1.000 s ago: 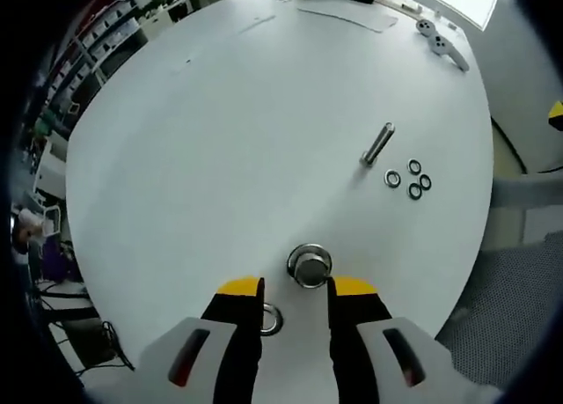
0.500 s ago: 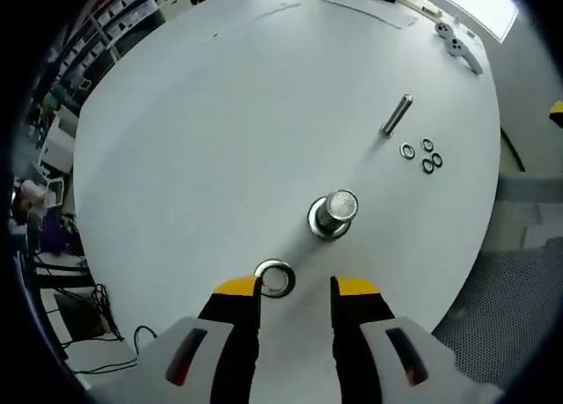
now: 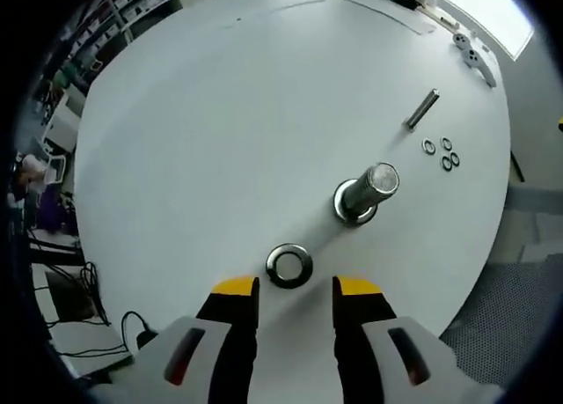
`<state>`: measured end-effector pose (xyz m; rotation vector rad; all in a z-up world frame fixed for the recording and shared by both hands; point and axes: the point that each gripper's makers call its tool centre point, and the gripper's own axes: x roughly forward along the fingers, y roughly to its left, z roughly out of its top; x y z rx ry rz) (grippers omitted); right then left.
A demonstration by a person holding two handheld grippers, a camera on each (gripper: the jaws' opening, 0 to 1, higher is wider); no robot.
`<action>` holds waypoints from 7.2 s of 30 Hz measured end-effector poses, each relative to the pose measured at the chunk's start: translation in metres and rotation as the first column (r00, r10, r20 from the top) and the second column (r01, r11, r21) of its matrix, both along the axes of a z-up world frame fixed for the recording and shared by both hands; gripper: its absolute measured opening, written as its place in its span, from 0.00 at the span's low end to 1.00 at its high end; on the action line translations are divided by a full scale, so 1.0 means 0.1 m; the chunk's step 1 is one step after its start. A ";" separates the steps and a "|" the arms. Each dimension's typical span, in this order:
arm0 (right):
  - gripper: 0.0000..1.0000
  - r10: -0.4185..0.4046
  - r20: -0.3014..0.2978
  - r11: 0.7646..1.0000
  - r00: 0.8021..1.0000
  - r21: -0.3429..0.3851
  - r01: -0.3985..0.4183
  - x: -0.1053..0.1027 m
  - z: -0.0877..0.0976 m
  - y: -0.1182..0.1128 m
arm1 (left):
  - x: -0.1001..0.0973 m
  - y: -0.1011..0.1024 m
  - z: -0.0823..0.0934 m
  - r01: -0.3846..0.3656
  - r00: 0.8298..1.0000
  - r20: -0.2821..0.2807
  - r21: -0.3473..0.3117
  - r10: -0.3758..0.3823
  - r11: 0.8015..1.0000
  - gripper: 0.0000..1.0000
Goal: Place the washer onto the threaded stud by aligning its center hole with the stud, sliding it down to the base, and recovering from edge contact or off-axis alignment until the washer reaches the visible bottom stop.
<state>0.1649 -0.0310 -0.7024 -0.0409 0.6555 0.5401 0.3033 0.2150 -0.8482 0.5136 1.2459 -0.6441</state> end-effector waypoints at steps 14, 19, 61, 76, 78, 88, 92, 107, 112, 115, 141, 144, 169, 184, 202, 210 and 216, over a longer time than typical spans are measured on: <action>0.37 -0.005 -0.003 1.000 1.000 -0.007 0.005 0.00 -0.01 -0.02 | 0.08 -0.01 -0.07 0.016 1.000 0.016 0.006 -0.016 1.000 0.31; 0.37 -0.005 -0.004 1.000 1.000 -0.008 0.005 0.00 -0.01 -0.02 | 0.07 -0.03 -0.09 0.020 1.000 0.011 0.007 -0.020 1.000 0.30; 0.36 -0.003 -0.002 1.000 1.000 -0.013 0.003 0.00 -0.01 -0.02 | -0.10 -0.07 -0.10 0.068 0.997 -0.038 0.022 -0.068 0.997 0.21; 0.36 0.000 0.000 1.000 1.000 -0.013 0.000 0.00 -0.01 -0.02 | -0.08 -0.06 -0.12 0.109 0.993 -0.056 0.039 -0.107 0.993 0.23; 0.36 -0.001 0.000 1.000 1.000 -0.014 0.001 0.00 -0.02 -0.02 | -0.08 -0.05 -0.12 0.097 0.994 -0.052 0.036 -0.095 0.995 0.22; 0.36 -0.005 0.003 1.000 1.000 -0.016 0.006 0.00 -0.01 -0.02 | -0.08 -0.05 -0.12 0.089 0.994 -0.060 0.047 -0.087 0.995 0.20; 0.36 -0.010 0.005 1.000 1.000 -0.014 0.010 0.01 -0.01 -0.03 | -0.10 -0.05 -0.11 0.099 0.994 -0.039 0.036 -0.098 0.994 0.19; 0.36 -0.006 0.001 1.000 1.000 -0.014 0.006 0.01 -0.01 -0.03 | -0.11 -0.06 -0.09 0.115 0.993 -0.010 0.015 -0.115 0.993 0.19; 0.36 -0.008 0.000 1.000 1.000 -0.010 0.008 0.01 -0.01 -0.03 | -0.10 -0.08 -0.08 0.121 0.993 -0.008 0.005 -0.121 0.993 0.19; 0.36 -0.007 -0.001 1.000 1.000 -0.010 0.007 0.01 -0.01 -0.03 | -0.09 -0.08 -0.05 0.126 0.992 -0.006 0.005 -0.126 0.992 0.19; 0.36 -0.004 0.001 1.000 1.000 -0.007 0.004 0.00 0.00 -0.02 | 0.10 -0.33 0.54 0.207 0.976 0.076 -0.047 -0.203 0.977 0.19; 0.36 -0.001 0.005 1.000 1.000 0.000 0.001 0.01 0.01 -0.01 | 0.11 -0.38 0.62 0.219 0.973 0.082 -0.049 -0.215 0.974 0.19; 0.36 -0.008 0.018 1.000 1.000 0.009 0.007 0.01 0.04 -0.01 | 0.06 -0.74 0.61 0.345 0.937 0.053 -0.013 -0.344 0.938 0.19; 0.36 -0.015 0.022 1.000 1.000 0.012 0.014 0.02 0.04 -0.03 | 0.10 -0.76 0.49 0.393 0.918 0.041 0.025 -0.394 0.919 0.19; 0.36 -0.023 0.017 1.000 1.000 0.005 0.023 0.03 0.03 -0.05 | 0.09 -0.76 0.22 0.405 0.914 0.005 0.044 -0.406 0.913 0.19; 0.36 -0.027 0.018 1.000 0.999 0.002 0.027 0.03 0.03 -0.06 | 0.09 -0.76 0.12 0.393 0.919 -0.005 0.048 -0.393 0.918 0.19; 0.36 -0.027 0.018 1.000 0.999 -0.002 0.027 0.03 0.02 -0.06 | 0.09 -0.76 0.08 0.391 0.920 -0.006 0.048 -0.392 0.919 0.19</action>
